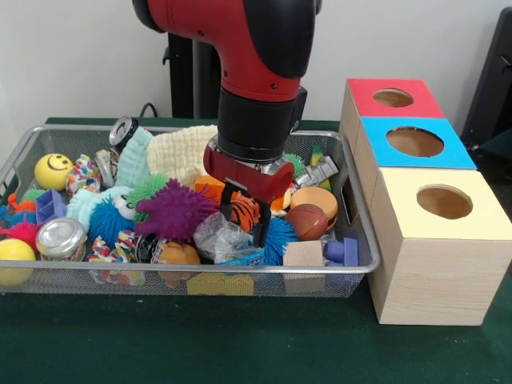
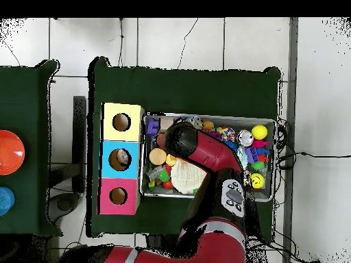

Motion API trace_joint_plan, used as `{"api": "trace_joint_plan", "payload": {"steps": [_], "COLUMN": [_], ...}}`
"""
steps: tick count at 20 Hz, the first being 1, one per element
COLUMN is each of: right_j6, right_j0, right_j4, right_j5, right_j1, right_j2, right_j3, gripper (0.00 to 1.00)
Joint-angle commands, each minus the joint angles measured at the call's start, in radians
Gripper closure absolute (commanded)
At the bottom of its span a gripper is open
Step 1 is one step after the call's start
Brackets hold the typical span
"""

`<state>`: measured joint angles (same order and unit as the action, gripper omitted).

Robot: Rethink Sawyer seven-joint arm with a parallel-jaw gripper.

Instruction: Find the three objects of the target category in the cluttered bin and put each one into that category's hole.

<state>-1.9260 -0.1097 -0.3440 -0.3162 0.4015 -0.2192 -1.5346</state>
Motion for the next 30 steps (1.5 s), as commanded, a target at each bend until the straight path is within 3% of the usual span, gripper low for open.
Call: {"api": "trace_joint_plan", "payload": {"steps": [1, 15, 16, 25, 27, 30], "right_j6": [-0.163, -0.162, -0.161, -0.172, -0.167, -0.206], "right_j0": [-0.011, -0.007, -0.006, -0.003, -0.011, 0.036], "right_j4": [-0.005, -0.002, -0.001, -0.013, -0.012, -0.017], "right_j5": [-0.032, -0.059, -0.051, -0.085, -0.048, -0.079], "right_j1": [-0.062, -0.066, -0.067, -0.066, -0.065, -0.038], "right_j2": [0.013, -0.003, -0.003, -0.005, 0.007, -0.046], "right_j3": [0.052, 0.076, 0.076, 0.065, 0.055, 0.04], "gripper": [0.0, 0.0, 1.0, 1.0, 1.0, 1.0]}}
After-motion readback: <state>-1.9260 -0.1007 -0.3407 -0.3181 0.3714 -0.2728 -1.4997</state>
